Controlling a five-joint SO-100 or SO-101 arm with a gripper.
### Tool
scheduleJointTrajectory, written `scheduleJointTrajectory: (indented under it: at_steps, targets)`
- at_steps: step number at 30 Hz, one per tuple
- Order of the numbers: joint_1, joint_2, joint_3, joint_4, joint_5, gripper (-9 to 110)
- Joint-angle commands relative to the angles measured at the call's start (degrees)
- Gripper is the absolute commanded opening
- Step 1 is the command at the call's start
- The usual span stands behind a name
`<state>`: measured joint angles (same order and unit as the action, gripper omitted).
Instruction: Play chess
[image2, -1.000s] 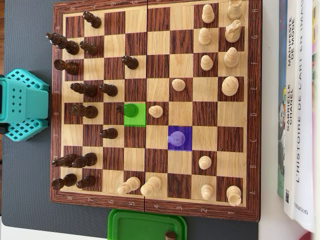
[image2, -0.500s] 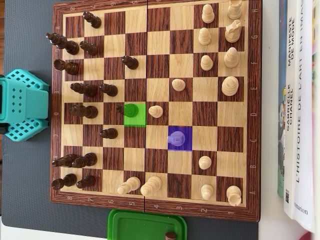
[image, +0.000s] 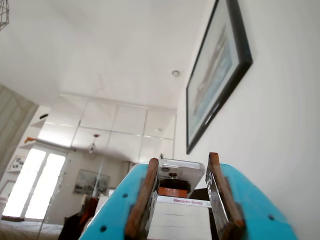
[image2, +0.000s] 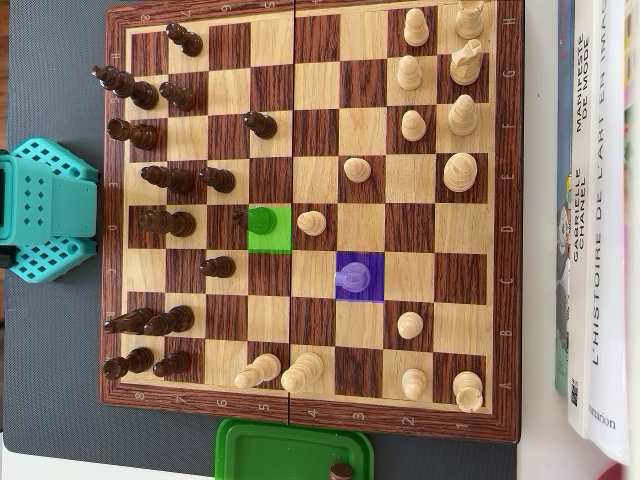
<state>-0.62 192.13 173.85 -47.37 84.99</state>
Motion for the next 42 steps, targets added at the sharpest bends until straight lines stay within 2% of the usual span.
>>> scheduleJointTrajectory:
  at_steps: [1,11,22,27,33,42]
  targets:
    - [0.09,-0.62,-2.46,4.75,-0.35,15]
    - [0.0,-0.88,-3.87,25.31,-0.35,15]
    - [0.0,-1.23,-12.57,66.36,-0.44,15]
    - [0.09,-11.51,-20.04,83.58,-0.44,15]
    - [1.23,-23.64,-28.21,94.04,-0.44,15]
    - [3.69,-32.26,-38.67,109.95,0.26,15]
